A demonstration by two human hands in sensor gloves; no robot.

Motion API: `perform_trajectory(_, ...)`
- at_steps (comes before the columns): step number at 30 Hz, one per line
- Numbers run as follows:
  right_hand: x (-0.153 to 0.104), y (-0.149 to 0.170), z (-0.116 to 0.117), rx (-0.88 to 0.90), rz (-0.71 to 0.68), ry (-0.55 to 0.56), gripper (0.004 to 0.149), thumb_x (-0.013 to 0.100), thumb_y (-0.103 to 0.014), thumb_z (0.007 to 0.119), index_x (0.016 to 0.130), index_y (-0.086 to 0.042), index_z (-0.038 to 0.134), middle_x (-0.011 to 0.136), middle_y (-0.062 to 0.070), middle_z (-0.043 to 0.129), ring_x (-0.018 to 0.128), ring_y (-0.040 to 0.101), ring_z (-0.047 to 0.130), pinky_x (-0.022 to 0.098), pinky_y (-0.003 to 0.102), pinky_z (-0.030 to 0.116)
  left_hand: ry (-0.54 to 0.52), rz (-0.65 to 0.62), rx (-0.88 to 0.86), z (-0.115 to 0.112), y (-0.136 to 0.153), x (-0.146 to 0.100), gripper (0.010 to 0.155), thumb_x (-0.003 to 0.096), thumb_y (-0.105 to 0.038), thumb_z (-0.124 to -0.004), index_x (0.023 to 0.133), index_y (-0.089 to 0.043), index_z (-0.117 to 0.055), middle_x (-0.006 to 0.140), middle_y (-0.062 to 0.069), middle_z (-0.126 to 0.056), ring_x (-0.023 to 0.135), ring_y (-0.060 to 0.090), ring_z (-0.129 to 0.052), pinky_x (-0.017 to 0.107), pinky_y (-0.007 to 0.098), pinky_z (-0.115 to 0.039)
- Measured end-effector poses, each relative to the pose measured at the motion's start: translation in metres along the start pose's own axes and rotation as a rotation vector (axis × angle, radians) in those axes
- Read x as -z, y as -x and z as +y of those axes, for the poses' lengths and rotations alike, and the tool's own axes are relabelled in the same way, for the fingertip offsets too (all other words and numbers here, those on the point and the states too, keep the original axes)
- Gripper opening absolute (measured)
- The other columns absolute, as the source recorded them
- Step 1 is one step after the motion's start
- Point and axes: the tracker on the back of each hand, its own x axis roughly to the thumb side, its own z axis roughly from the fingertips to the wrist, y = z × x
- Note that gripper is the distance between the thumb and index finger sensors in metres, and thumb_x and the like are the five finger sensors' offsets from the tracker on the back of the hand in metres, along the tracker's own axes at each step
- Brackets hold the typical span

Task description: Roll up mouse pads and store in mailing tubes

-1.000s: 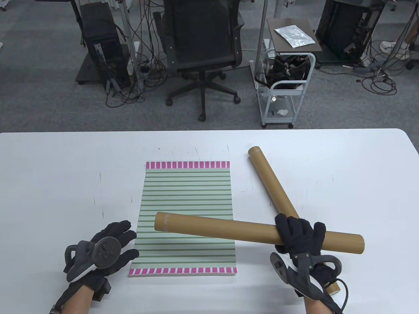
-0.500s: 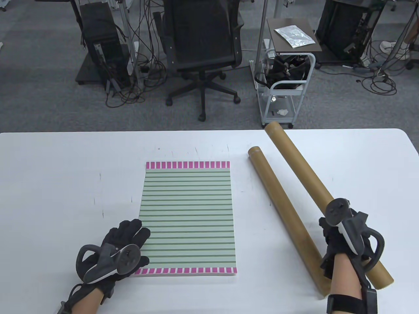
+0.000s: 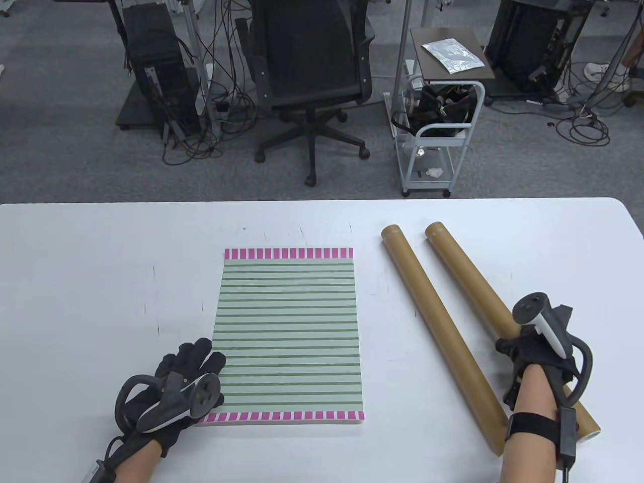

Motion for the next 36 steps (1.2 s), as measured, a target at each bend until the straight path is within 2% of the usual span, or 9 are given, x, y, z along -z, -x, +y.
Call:
perform_trajectory(7, 0.015, -0.002, 0.003, -0.097, 0.014, 0.011, 0.079, 0.043, -0.050, 0.078, 0.110, -0.017, 0.054, 0.101, 0.009, 0.075, 0.084, 0.033, 0.080, 0.065, 0.052, 0.070, 0.006, -0.007, -0.004, 0.002, -0.003, 0.000, 0.080, 0.0328, -0.070, -0.065, 0.106, -0.045, -0.048, 0.122, -0.005, -0.044, 0.113, 0.026, -0.056, 0.082, 0.044, -0.062)
perform_trajectory(14, 0.016, -0.009, 0.004, -0.146, 0.022, 0.021, 0.079, 0.042, -0.050, 0.077, 0.109, -0.015, 0.056, 0.101, 0.010, 0.075, 0.085, 0.035, 0.079, 0.065, 0.054, 0.068, -0.005, -0.009, -0.004, 0.003, -0.003, 0.000, 0.081, 0.0328, -0.071, -0.065, 0.107, -0.043, -0.047, 0.121, -0.006, -0.045, 0.113, 0.025, -0.056, 0.083, 0.044, -0.061)
perform_trajectory(15, 0.012, -0.012, -0.004, -0.142, 0.011, 0.018, 0.080, 0.043, -0.051, 0.074, 0.111, -0.014, 0.053, 0.104, 0.012, 0.071, 0.087, 0.036, 0.076, 0.066, 0.056, 0.066, -0.009, -0.010, -0.006, 0.003, -0.002, -0.001, 0.081, 0.0328, -0.070, -0.065, 0.106, -0.042, -0.047, 0.121, -0.006, -0.046, 0.113, 0.025, -0.056, 0.083, 0.044, -0.062)
perform_trajectory(19, -0.033, -0.043, -0.058, -0.072, -0.096, 0.281, 0.085, 0.044, -0.053, 0.072, 0.113, -0.012, 0.045, 0.109, 0.016, 0.061, 0.093, 0.041, 0.068, 0.070, 0.060, 0.058, -0.024, -0.018, -0.016, 0.006, -0.004, -0.001, 0.081, 0.0330, -0.070, -0.065, 0.106, -0.041, -0.048, 0.121, -0.006, -0.046, 0.113, 0.024, -0.056, 0.083, 0.043, -0.062)
perform_trajectory(22, -0.076, -0.081, -0.070, -0.097, -0.277, 0.348, 0.085, 0.045, -0.053, 0.071, 0.113, -0.012, 0.043, 0.110, 0.016, 0.059, 0.094, 0.042, 0.066, 0.071, 0.061, 0.056, -0.042, -0.044, -0.027, 0.008, -0.009, -0.004, 0.080, 0.0331, -0.070, -0.065, 0.106, -0.041, -0.048, 0.121, -0.008, -0.047, 0.114, 0.023, -0.056, 0.084, 0.043, -0.061)
perform_trajectory(26, -0.134, -0.133, -0.037, -0.243, -0.522, 0.413, 0.085, 0.044, -0.054, 0.071, 0.113, -0.012, 0.043, 0.110, 0.015, 0.060, 0.093, 0.041, 0.067, 0.071, 0.060, 0.058, -0.039, -0.082, -0.026, 0.008, -0.015, -0.006, 0.080, 0.0324, -0.070, -0.066, 0.105, -0.042, -0.050, 0.120, -0.009, -0.051, 0.113, 0.022, -0.058, 0.083, 0.041, -0.063)
perform_trajectory(28, -0.161, -0.152, -0.007, -0.301, -0.644, 0.399, 0.084, 0.044, -0.054, 0.071, 0.113, -0.013, 0.044, 0.110, 0.014, 0.061, 0.093, 0.038, 0.069, 0.071, 0.057, 0.060, -0.033, -0.108, -0.036, 0.009, -0.019, -0.008, 0.078, 0.0321, -0.070, -0.067, 0.103, -0.042, -0.054, 0.117, -0.009, -0.058, 0.109, 0.020, -0.067, 0.072, 0.031, -0.075)
perform_trajectory(31, -0.195, -0.174, 0.047, -0.367, -0.822, 0.304, 0.082, 0.044, -0.054, 0.071, 0.111, -0.014, 0.046, 0.109, 0.010, 0.063, 0.093, 0.034, 0.073, 0.071, 0.051, 0.064, 0.041, -0.162, -0.078, 0.013, -0.029, -0.009, 0.051, 0.0358, -0.062, -0.071, 0.081, -0.041, -0.081, 0.086, -0.011, -0.094, 0.073, 0.014, -0.099, 0.038, 0.018, -0.086)
perform_trajectory(36, -0.227, -0.193, 0.125, -0.444, -0.989, 0.147, 0.077, 0.042, -0.050, 0.075, 0.108, -0.017, 0.053, 0.105, 0.008, 0.069, 0.090, 0.031, 0.077, 0.069, 0.049, 0.067, 0.087, -0.217, -0.044, 0.015, -0.050, -0.013, 0.049, 0.0345, -0.061, -0.076, 0.079, -0.041, -0.081, 0.082, -0.011, -0.095, 0.065, 0.012, -0.100, 0.034, 0.016, -0.085)
